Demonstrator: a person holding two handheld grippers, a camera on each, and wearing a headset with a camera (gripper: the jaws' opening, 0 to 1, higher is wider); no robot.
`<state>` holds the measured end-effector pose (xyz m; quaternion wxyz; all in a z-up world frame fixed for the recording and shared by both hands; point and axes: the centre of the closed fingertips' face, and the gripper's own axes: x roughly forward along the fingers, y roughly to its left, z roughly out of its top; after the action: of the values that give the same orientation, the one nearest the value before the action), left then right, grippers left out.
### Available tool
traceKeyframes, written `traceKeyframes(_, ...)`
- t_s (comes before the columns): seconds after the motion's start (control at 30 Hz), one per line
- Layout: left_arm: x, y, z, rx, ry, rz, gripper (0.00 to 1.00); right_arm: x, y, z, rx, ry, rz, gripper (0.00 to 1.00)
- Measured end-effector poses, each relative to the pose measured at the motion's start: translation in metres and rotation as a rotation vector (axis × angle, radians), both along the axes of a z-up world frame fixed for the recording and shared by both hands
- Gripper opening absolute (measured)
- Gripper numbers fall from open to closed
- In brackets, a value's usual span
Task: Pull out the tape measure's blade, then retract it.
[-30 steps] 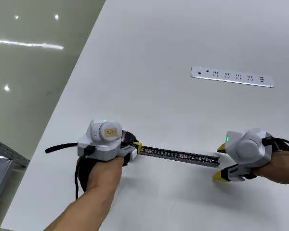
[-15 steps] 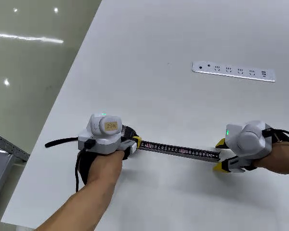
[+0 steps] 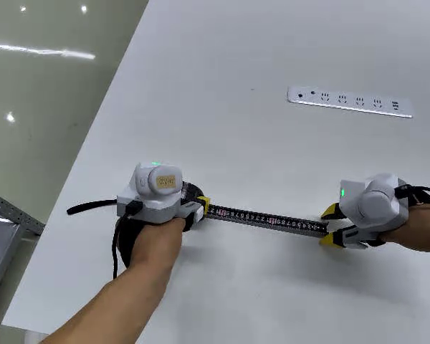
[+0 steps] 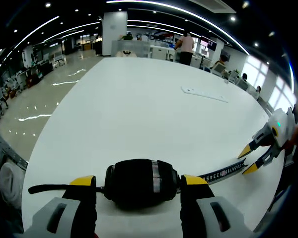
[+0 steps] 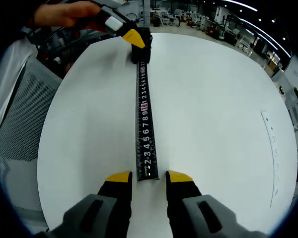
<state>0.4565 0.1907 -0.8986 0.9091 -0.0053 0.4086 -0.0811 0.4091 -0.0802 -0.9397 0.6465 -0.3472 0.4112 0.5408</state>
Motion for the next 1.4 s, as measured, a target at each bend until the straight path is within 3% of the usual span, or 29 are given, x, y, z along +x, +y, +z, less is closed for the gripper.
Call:
traceKeyframes(0.6,0.0022,-0.0040,-0.0006,0.003,-0.009,-0.006,0.62,-0.0014,-0.0003,-0.0016,0.029,0.004,0.017,0.16)
traceKeyframes(1.4,0.0031,-0.0054,0.0000,0.017,-0.035,-0.019,0.58,-0.0030,0.0018,0.0014,0.034,0.012,0.018,0.14)
